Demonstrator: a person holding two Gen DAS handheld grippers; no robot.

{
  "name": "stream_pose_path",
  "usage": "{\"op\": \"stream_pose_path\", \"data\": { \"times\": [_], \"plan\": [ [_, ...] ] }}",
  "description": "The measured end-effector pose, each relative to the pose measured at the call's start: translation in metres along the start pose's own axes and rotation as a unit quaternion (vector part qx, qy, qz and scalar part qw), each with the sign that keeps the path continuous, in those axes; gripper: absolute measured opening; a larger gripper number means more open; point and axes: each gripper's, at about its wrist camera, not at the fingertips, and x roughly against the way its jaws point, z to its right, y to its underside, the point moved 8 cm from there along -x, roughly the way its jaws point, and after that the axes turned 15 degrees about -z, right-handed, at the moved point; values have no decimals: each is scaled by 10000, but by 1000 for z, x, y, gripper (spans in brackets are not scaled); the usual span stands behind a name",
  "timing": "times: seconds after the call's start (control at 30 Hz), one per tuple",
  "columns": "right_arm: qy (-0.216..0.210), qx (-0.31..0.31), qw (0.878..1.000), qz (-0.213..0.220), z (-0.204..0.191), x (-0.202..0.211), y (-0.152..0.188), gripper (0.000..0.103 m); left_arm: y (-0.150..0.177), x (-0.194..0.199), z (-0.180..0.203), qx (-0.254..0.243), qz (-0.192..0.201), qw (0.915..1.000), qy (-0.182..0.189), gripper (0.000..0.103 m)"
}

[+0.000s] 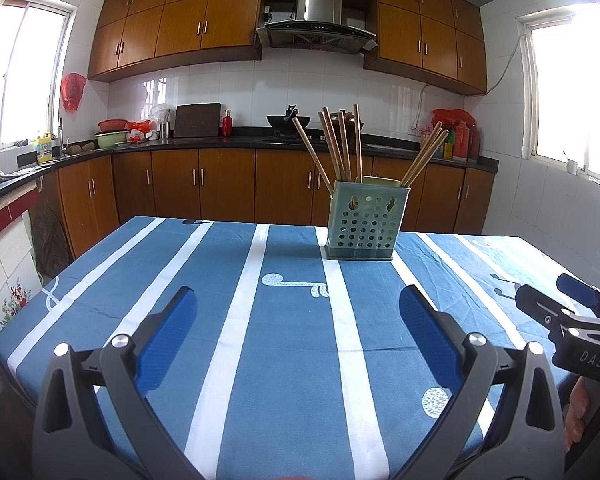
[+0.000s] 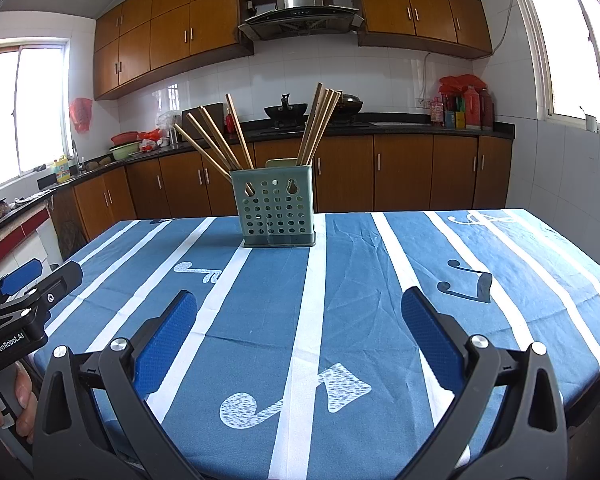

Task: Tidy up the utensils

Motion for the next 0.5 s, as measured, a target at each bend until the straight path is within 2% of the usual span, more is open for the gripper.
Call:
{"op": "stream_pose_path", "data": {
  "times": [0.5],
  "plan": [
    [-1, 0, 10000, -6, 0, 1, -1, 101, 1, 0, -1, 40, -5, 10000, -14, 99]
  ]
}}
